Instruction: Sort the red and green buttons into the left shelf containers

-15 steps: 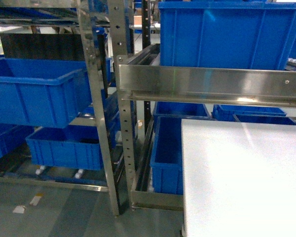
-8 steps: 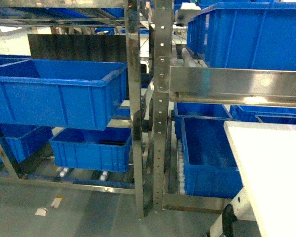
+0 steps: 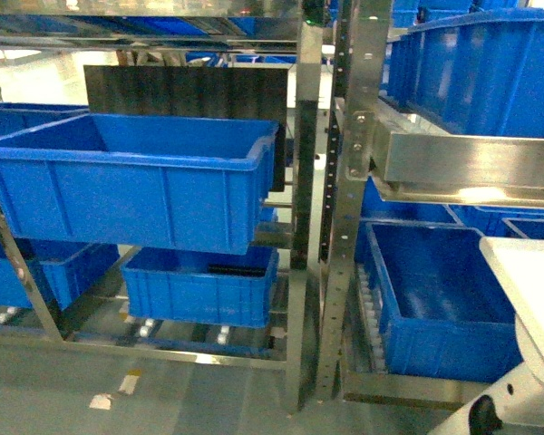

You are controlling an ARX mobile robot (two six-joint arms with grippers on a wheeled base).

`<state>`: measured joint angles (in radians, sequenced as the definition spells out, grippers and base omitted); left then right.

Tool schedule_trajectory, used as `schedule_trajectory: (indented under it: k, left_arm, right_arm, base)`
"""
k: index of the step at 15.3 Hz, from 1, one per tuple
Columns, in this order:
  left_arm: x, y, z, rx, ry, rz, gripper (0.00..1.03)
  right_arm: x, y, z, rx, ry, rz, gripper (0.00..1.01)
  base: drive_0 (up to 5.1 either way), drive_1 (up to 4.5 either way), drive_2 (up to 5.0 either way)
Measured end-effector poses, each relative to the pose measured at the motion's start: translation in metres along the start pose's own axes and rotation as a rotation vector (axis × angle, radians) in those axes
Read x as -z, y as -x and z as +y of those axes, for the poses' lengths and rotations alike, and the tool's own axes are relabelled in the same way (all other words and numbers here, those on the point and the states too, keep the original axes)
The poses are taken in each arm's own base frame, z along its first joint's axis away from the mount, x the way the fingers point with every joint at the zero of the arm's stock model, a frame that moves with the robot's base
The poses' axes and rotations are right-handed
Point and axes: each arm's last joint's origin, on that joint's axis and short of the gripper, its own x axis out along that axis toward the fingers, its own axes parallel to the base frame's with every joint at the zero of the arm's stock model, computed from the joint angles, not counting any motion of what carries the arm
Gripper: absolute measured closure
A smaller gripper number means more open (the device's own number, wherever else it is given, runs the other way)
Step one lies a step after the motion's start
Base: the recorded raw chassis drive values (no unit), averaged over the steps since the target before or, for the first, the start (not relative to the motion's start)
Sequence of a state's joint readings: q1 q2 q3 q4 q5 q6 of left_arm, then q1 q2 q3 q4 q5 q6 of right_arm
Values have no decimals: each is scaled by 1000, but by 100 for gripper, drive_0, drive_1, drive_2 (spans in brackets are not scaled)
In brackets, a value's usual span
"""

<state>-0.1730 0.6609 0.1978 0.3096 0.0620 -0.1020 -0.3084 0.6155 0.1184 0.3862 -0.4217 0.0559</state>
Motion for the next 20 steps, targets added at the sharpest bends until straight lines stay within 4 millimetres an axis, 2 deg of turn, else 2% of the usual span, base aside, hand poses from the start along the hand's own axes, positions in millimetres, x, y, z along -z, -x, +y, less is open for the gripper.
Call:
schedule_trajectory:
  k: [20]
  left_arm:
    - [0,0,0,0,-1,-2,75]
  right_arm:
    - [1,0,0,0,-3,7,75]
  base:
    - [-333,496,-131]
